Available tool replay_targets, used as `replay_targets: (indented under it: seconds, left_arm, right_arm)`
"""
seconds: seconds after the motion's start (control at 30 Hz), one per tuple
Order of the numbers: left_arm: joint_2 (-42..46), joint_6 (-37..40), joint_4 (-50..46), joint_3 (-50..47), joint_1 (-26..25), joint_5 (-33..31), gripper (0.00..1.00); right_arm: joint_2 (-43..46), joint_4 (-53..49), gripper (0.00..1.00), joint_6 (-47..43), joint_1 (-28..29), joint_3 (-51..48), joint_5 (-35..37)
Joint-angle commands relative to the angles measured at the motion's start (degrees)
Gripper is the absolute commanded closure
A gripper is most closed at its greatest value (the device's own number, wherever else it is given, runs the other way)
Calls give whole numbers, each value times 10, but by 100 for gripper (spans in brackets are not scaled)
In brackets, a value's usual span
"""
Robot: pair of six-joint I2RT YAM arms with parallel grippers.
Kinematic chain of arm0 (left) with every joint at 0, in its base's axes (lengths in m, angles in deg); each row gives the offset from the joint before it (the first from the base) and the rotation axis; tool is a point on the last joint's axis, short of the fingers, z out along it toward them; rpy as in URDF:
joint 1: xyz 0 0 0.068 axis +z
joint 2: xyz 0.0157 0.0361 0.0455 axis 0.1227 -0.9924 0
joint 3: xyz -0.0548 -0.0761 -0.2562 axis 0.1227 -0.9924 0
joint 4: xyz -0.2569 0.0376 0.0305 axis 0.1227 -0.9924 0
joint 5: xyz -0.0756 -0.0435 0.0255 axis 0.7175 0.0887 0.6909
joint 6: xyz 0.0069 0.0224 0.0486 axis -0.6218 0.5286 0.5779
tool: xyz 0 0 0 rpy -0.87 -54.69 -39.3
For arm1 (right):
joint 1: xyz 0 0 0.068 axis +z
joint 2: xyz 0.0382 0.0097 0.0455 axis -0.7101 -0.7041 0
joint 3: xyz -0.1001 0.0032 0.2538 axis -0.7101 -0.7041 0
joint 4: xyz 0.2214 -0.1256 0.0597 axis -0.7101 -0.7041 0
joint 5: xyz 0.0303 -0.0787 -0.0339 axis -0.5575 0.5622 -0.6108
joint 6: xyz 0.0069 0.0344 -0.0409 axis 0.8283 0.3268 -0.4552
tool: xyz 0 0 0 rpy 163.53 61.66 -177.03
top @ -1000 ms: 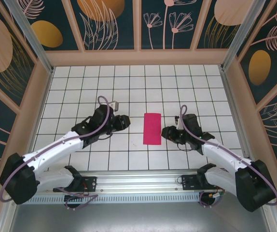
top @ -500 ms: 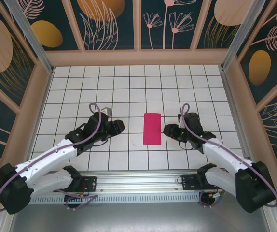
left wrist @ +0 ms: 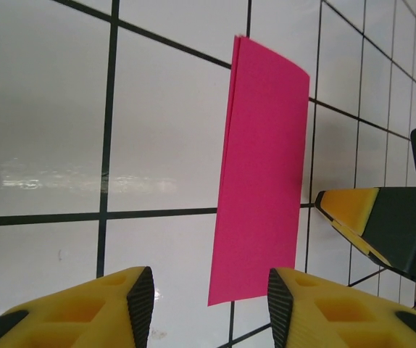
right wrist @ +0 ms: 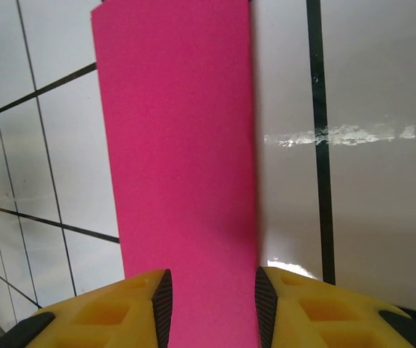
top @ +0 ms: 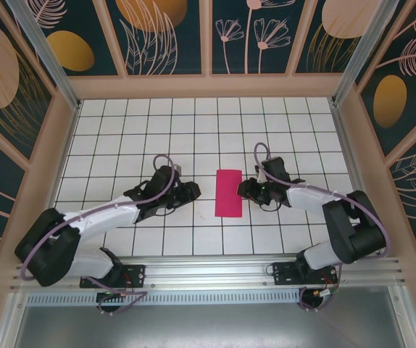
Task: Fold a paper plane with a square sheet of paper (pick it up from the middle)
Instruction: Fold the triangle a second time at the center of the table.
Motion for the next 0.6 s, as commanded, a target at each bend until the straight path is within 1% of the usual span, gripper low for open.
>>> replay_targets:
  seconds: [0.0, 0.07, 0.17, 0.27, 0.4, 0.5, 0.57]
  left_arm:
    - [-37, -9, 46, 31, -2, 29, 52]
    - [-58, -11, 56, 42, -2, 42, 52]
    - [-82, -9, 62, 55, -2, 46, 52]
    - [-106, -14, 80, 58, -2, 44, 51]
    - [-145, -29, 121, 66, -2, 65, 51]
    - [-165, -34, 120, 84, -2, 69, 52]
    - [-174, -32, 118, 93, -2, 72, 51]
  right_arm:
    - [-22, 17, 62, -14, -4, 27, -26]
    - [-25, 3, 62, -17, -4, 38, -26]
    - [-16, -11, 62, -18, -6, 42, -3]
    - [-20, -13, 62, -22, -6, 45, -15]
    - [-27, -9, 62, -21, -6, 42, -25]
    - [-38, -10, 62, -24, -8, 42, -26]
    - [-45, -14, 63, -21, -8, 43, -12]
